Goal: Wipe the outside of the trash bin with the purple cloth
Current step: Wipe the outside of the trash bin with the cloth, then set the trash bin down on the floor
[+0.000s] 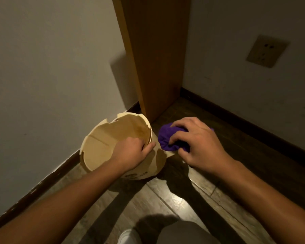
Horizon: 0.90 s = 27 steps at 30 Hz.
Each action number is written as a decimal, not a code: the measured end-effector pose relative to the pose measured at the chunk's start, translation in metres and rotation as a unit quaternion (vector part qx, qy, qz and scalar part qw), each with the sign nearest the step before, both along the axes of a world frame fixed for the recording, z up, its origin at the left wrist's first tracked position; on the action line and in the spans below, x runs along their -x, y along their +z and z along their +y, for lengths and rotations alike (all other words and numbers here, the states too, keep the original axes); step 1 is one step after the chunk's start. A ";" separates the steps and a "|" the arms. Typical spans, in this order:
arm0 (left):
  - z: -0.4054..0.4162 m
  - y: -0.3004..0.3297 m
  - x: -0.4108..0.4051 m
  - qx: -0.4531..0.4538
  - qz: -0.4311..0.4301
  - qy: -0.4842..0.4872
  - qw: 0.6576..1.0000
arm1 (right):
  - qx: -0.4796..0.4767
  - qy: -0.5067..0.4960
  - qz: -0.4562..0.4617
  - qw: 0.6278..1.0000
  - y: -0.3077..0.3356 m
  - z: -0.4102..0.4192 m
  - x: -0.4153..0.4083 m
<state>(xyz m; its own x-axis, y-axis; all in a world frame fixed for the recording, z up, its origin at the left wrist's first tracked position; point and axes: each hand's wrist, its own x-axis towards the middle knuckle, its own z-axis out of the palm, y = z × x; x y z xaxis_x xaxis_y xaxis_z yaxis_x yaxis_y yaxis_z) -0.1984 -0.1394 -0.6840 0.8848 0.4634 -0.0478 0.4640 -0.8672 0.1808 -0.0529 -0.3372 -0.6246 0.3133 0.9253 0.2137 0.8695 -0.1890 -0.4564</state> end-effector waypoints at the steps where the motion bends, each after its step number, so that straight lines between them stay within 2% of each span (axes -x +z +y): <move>1: -0.001 -0.002 -0.004 0.008 0.022 -0.011 1.000 | 0.001 -0.004 -0.002 1.000 0.006 -0.005 -0.002; 6: -0.003 0.008 -0.016 0.111 0.159 -0.048 0.980 | -0.012 -0.011 0.002 1.000 0.029 -0.015 -0.008; 7: -0.001 0.018 -0.019 0.123 0.142 -0.048 0.981 | -0.014 -0.007 0.002 1.000 0.034 -0.016 -0.008; 8: 0.002 0.030 -0.021 0.155 0.080 -0.025 0.984 | -0.012 -0.001 0.000 1.000 0.038 -0.016 -0.008; 9: 0.006 0.045 -0.024 0.223 -0.003 0.020 0.975 | -0.008 0.006 -0.007 1.000 0.042 -0.016 -0.008; 10: 0.010 0.062 -0.026 0.331 -0.076 0.069 0.938 | -0.002 0.016 -0.017 1.000 0.045 -0.014 -0.007; 11: 0.011 0.079 -0.030 0.453 -0.109 0.094 0.880 | 0.005 0.027 -0.029 0.999 0.048 -0.012 -0.006; 12: 0.010 0.093 -0.033 0.541 -0.096 0.089 0.831 | 0.014 0.041 -0.040 0.998 0.050 -0.010 -0.004; 13: 0.005 0.104 -0.036 0.582 -0.063 0.066 0.808 | 0.022 0.056 -0.052 0.997 0.053 -0.007 -0.002; 15: -0.007 0.113 -0.040 0.608 -0.049 0.042 0.791 | 0.023 0.077 -0.069 0.994 0.057 -0.002 0.000; 16: -0.011 0.115 -0.042 0.624 -0.075 0.057 0.775 | 0.020 0.081 -0.071 0.994 0.060 -0.001 -0.002; 18: -0.014 0.119 -0.041 0.679 -0.149 0.101 0.711 | 0.010 0.085 -0.056 0.995 0.071 -0.001 -0.008; 20: -0.015 0.125 -0.038 0.724 -0.202 0.118 0.649 | -0.009 0.077 0.010 0.997 0.088 -0.004 -0.012; 21: -0.016 0.132 -0.037 0.733 -0.218 0.119 0.634 | -0.023 0.053 0.059 0.997 0.098 -0.006 -0.012; 23: -0.019 0.157 -0.035 0.728 -0.233 0.122 0.633 | -0.051 -0.062 0.169 0.982 0.127 -0.009 -0.010; 25: -0.020 0.191 -0.031 0.725 -0.239 0.128 0.633 | -0.038 -0.216 0.262 0.940 0.160 -0.014 -0.007; 27: -0.015 0.242 -0.025 0.744 -0.228 0.135 0.614 | 0.006 -0.307 0.379 0.873 0.206 -0.020 -0.004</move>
<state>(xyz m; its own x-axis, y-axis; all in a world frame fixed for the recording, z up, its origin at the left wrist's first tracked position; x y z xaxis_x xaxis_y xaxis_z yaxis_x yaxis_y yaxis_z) -0.1729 -0.1549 -0.4422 0.8637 0.3398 -0.3722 0.1620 0.5122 0.8435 -0.0487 -0.3575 -0.4189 0.7973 0.5349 -0.2798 0.0516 -0.5221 -0.8513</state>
